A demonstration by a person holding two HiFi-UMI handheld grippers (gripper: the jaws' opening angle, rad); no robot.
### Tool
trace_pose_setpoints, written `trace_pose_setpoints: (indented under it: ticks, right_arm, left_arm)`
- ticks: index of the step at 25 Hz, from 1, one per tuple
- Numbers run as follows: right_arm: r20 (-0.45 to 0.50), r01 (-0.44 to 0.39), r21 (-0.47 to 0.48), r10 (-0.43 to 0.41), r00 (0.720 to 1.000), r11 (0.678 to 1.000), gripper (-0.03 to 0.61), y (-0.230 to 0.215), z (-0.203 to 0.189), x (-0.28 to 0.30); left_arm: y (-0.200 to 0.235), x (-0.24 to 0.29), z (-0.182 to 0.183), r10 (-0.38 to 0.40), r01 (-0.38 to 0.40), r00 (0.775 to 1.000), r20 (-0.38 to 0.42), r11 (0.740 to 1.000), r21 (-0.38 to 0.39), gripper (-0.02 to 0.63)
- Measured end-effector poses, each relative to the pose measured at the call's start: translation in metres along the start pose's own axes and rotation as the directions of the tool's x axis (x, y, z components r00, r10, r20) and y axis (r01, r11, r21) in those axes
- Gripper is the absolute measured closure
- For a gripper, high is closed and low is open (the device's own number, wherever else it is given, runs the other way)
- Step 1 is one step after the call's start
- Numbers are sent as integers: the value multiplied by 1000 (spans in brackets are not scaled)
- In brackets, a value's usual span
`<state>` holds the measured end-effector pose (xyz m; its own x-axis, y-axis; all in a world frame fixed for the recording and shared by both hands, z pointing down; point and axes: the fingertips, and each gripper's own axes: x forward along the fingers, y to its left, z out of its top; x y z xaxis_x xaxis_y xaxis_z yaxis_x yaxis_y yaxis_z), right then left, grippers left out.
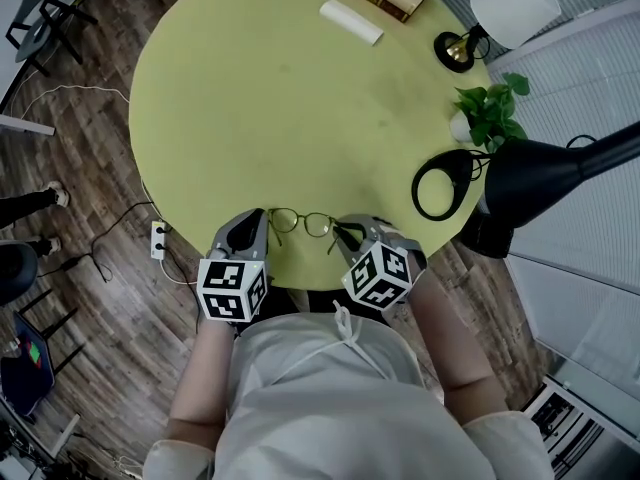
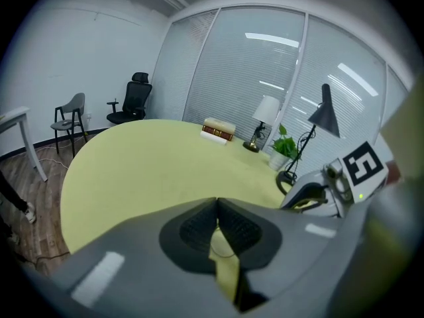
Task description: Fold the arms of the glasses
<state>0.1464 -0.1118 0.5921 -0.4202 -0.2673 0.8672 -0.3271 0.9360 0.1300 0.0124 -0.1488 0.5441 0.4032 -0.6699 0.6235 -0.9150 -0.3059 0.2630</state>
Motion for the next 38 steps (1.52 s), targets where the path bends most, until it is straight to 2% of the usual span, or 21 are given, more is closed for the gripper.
trace_pose_setpoints:
  ticks: [7, 18, 25, 29, 38]
  right_arm:
    - [12, 1, -5, -1, 1000, 1000, 552, 2, -1, -4]
    - [28, -17, 13, 17, 999, 1000, 552, 7, -4, -6]
    - [39, -30, 26, 29, 999, 999, 552, 8, -9, -5]
    - [49, -39, 38, 37, 998, 999, 552, 8, -11, -5]
    - [33, -40, -2, 40, 999, 999, 552, 11, -13, -6]
  left_arm:
    - [-22, 16, -8, -42, 43, 998, -39, 999, 26, 607]
    - [-38, 43, -37, -64, 67, 992, -110, 998, 22, 607]
    - [-44, 57, -53, -68, 67, 986, -151, 998, -14, 607]
    - [-45, 63, -55, -71, 65, 986, -150, 997, -47, 607]
    - [-52, 44, -47, -92, 89, 989, -113, 996, -27, 607]
